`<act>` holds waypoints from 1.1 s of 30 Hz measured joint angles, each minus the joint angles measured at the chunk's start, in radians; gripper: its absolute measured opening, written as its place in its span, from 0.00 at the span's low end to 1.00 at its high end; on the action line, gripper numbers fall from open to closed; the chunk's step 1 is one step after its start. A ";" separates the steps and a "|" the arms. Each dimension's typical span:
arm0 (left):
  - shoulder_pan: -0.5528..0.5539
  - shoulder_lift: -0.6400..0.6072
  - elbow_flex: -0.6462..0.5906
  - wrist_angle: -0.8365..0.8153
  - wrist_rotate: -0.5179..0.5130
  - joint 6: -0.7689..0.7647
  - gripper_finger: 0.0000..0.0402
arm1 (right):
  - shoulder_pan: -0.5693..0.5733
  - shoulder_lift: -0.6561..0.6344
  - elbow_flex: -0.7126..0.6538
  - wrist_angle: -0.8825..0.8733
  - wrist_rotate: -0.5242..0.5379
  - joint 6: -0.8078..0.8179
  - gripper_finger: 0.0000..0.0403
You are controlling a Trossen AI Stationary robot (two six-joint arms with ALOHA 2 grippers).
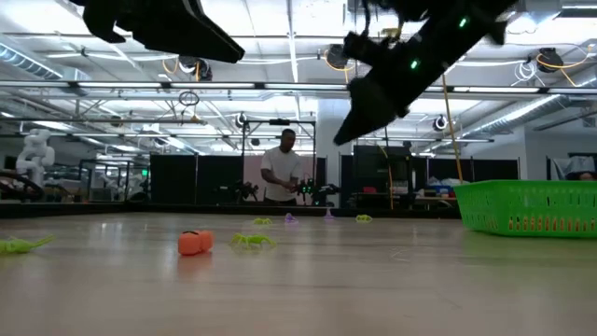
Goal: Sort Halloween decoration
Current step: Put the purple witch hat toy into the black bin
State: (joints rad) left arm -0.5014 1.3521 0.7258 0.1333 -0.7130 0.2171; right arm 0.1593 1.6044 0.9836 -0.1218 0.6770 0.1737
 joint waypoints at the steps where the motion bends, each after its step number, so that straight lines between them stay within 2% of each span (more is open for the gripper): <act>1: 0.001 -0.003 0.000 -0.003 0.000 -0.001 0.29 | -0.016 0.011 -0.014 0.042 -0.012 -0.008 0.34; 8: 0.011 -0.011 -0.003 -0.097 0.002 -0.067 0.29 | -0.122 0.121 -0.035 0.280 -0.181 -0.075 0.34; 14: 0.028 -0.046 -0.087 -0.043 0.002 -0.100 0.29 | -0.229 0.182 -0.035 0.371 -0.382 -0.158 0.34; 18: 0.037 -0.087 -0.157 0.039 0.008 -0.107 0.29 | -0.276 0.202 -0.035 0.396 -0.402 -0.211 0.34; 23: 0.037 -0.111 -0.186 0.073 0.023 -0.140 0.29 | -0.327 0.211 -0.019 0.398 -0.520 -0.207 0.37; 33: 0.023 -0.110 -0.186 0.071 0.043 -0.210 0.29 | -0.389 0.214 -0.001 0.390 -0.552 -0.270 0.50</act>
State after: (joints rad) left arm -0.4784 1.2419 0.5400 0.2039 -0.6699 0.0068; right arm -0.2300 1.8187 0.9825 0.2677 0.1249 -0.0961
